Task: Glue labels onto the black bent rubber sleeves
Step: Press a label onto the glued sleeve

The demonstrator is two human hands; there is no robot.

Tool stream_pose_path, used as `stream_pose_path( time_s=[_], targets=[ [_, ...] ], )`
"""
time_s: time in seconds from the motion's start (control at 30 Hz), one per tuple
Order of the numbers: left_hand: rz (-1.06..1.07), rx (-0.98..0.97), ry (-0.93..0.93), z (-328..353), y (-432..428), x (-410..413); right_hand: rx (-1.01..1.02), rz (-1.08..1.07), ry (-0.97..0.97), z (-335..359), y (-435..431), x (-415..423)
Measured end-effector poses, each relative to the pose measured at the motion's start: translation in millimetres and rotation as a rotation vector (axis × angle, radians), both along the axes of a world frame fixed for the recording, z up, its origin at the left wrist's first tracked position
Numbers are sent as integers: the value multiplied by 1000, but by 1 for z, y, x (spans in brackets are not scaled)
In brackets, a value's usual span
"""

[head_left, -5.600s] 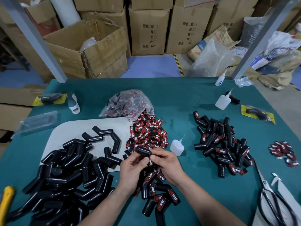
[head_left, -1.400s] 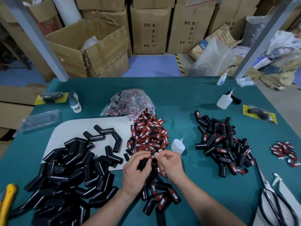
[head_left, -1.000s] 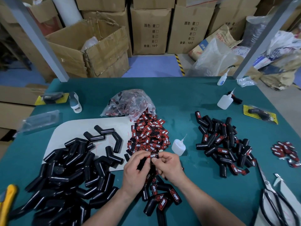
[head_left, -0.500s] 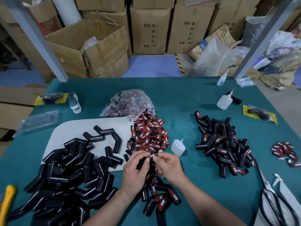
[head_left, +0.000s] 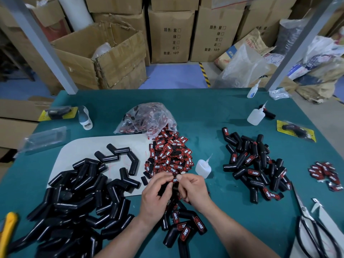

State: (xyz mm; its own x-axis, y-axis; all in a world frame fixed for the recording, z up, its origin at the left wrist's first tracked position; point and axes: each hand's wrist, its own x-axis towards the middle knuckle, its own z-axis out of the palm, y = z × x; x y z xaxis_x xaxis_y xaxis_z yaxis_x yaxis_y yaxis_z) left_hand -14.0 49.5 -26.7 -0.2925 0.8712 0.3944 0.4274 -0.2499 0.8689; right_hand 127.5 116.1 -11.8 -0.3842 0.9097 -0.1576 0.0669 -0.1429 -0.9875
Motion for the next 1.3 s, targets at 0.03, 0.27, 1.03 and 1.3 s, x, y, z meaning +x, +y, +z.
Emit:
stream_pose_path(
  time_s=[0.03,0.27,1.03,1.3],
  targets=[
    [-16,14,13,0,-1,1,11,-19,-2,-1,-1,-1],
    [-28,-120,-31,7,-4,2,-78,-14,73,3,-2,-2],
    [32,-15,-314,1,-1,0,127,-13,124,10,-4,-7],
    [13,-15,-225,1,-4,0,134,10,130,10,0,-4]
  ],
)
